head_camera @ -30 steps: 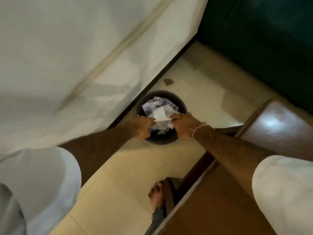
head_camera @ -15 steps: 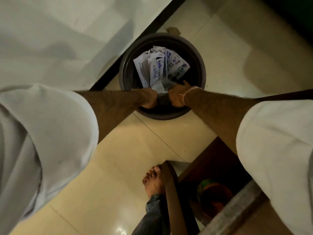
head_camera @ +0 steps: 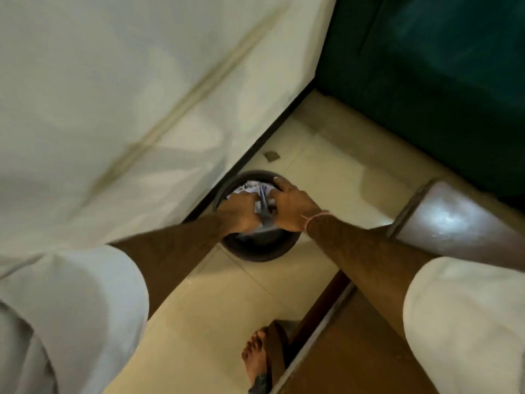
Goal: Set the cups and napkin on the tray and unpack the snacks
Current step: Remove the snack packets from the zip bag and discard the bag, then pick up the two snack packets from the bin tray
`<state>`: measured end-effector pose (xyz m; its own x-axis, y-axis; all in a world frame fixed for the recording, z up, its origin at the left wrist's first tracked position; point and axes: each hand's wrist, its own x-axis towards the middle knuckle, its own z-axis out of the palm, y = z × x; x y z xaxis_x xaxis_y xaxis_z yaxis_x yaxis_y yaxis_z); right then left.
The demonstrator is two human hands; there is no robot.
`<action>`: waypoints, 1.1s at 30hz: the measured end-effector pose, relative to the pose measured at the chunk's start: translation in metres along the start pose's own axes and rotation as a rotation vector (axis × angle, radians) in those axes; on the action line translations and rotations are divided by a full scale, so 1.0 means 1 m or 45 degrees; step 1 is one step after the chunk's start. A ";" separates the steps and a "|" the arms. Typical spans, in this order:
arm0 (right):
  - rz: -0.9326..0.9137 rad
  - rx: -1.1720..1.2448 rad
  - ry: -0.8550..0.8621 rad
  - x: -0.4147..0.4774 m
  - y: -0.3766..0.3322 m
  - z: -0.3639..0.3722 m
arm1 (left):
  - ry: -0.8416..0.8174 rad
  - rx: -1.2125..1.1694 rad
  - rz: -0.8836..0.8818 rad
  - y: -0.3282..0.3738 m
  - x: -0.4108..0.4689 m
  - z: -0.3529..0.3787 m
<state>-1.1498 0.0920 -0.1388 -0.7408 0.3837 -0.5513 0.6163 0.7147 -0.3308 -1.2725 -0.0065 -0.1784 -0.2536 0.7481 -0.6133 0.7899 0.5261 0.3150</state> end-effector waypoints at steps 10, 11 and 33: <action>0.064 0.099 0.397 -0.153 -0.019 -0.212 | 0.494 0.004 0.079 0.144 -0.120 -0.217; 0.073 0.091 0.440 -0.174 -0.019 -0.236 | 0.534 0.017 0.097 0.162 -0.137 -0.239; 0.094 -0.154 1.243 -0.686 0.031 -0.567 | 1.149 0.240 0.533 0.555 -0.483 -0.471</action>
<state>-0.7733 0.1826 0.6636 -0.6301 0.7054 0.3246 0.6789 0.7034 -0.2107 -0.9747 0.1141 0.6337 -0.2015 0.9252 0.3215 0.9676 0.1369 0.2123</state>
